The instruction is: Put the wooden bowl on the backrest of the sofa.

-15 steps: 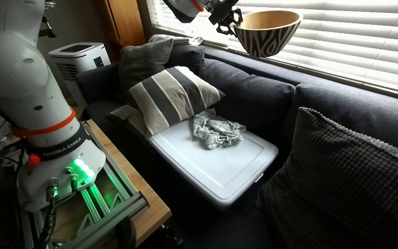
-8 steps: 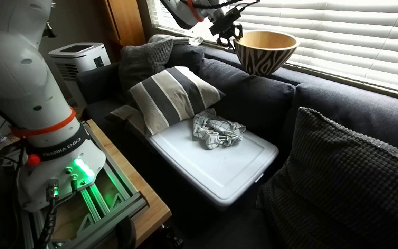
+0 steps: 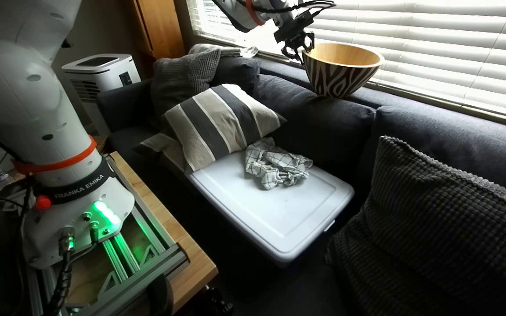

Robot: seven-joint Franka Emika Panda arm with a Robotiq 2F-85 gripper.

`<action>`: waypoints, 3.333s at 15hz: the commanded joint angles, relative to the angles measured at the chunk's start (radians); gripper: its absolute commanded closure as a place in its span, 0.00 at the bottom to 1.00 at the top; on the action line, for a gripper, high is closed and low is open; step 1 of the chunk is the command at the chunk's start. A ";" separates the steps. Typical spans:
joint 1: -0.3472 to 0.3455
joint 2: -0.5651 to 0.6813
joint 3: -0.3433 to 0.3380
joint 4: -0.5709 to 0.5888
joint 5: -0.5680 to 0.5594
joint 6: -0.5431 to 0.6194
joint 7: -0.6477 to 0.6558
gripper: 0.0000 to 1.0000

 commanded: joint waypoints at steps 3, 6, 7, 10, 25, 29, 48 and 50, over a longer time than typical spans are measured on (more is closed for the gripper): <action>0.034 0.055 -0.042 0.171 0.005 -0.018 -0.055 0.94; 0.034 0.103 -0.040 0.242 0.012 -0.032 -0.090 0.94; 0.034 0.120 -0.039 0.267 0.013 -0.036 -0.105 0.94; 0.032 0.175 -0.036 0.346 0.025 -0.061 -0.153 0.94; 0.041 0.312 -0.033 0.530 0.077 -0.164 -0.265 0.49; 0.037 0.264 -0.014 0.507 0.090 -0.152 -0.311 0.27; -0.241 -0.164 0.089 -0.114 0.675 -0.395 -0.272 0.00; -0.261 -0.191 0.080 -0.211 0.733 -0.346 -0.231 0.00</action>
